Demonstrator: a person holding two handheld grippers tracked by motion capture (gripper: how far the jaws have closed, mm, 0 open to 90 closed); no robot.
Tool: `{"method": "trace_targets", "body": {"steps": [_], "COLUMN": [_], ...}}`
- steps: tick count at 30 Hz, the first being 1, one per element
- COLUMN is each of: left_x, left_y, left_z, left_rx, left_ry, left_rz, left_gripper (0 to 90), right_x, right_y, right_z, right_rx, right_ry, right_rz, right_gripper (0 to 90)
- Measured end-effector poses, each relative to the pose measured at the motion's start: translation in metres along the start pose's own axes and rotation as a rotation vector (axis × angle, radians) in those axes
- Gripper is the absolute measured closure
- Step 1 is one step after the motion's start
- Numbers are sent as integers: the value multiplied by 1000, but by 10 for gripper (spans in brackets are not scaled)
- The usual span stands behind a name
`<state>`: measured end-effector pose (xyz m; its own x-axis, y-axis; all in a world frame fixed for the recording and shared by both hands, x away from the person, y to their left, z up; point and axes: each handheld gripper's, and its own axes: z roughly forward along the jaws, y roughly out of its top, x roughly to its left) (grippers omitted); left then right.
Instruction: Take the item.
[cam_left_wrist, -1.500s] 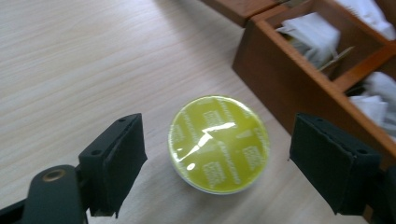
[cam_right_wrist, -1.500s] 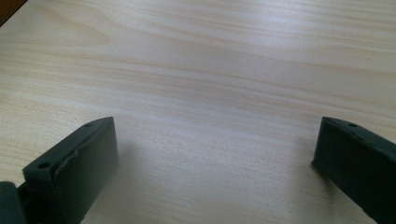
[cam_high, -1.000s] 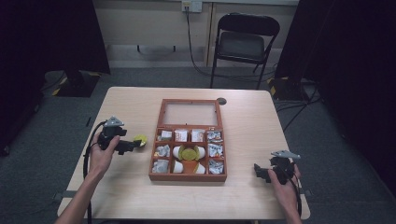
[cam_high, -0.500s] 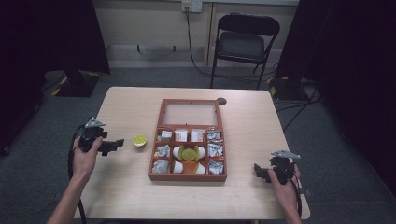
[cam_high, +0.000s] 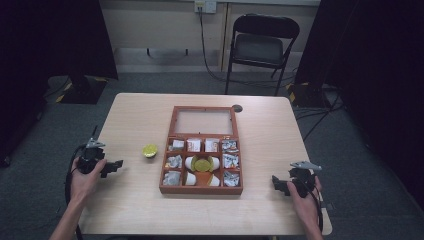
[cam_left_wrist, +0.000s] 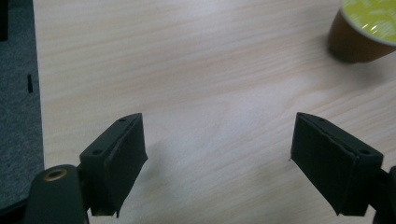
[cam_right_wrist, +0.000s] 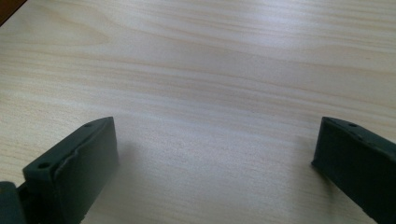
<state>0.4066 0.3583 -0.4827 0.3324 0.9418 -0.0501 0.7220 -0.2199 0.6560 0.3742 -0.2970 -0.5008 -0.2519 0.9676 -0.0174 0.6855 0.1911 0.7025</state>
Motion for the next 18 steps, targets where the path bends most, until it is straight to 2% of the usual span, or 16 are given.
{"method": "trace_targets", "body": {"steps": [1, 2, 3, 4, 6, 8, 11, 12, 14, 15, 16, 18], "left_x": [1, 0, 0, -1, -5, -5, -3, -4, -4, -4, -3, -1], "left_y": [-2, -4, -5, -6, -9, -11, -13, -14, -17, -17, -20, -21], "left_z": [1, 2, 3, 3, 8, 9, 8, 8, 10, 10, 12, 14], "left_rx": [5, 7, 10, 21, 9, -7, -23, -20, -53, -53, -83, -81], "left_ry": [-2, -23, -31, -22, 19, 23, 15, 32, 33, 33, 25, 39], "left_rz": [-3, -18, -14, -7, 5, 15, -5, 12, 14, 14, 23, 13], "left_gripper": [185, 188, 191, 191, 187, 160, 156, 155, 127, 110, 91, 33], "right_x": [0, 0, 0, 0, 0, 0, 0, 0, 0, 0, 0, 0], "right_y": [0, 0, 0, 0, 0, 0, 0, 0, 0, 0, 0, 0], "right_z": [0, 0, 0, 0, 0, 0, 0, 0, 0, 0, 0, 0], "right_rx": [0, 0, 0, 0, 0, 0, 0, 0, 0, 0, 0, -1], "right_ry": [0, 0, 0, 0, 0, 0, 0, 0, 0, 0, 0, 0], "right_rz": [0, 0, 0, 0, -1, 0, 0, 0, 0, 0, 1, 0], "right_gripper": [0, 0, 0, 0, 0, 0, 0, 0, 0, 0, 0, 0]}}
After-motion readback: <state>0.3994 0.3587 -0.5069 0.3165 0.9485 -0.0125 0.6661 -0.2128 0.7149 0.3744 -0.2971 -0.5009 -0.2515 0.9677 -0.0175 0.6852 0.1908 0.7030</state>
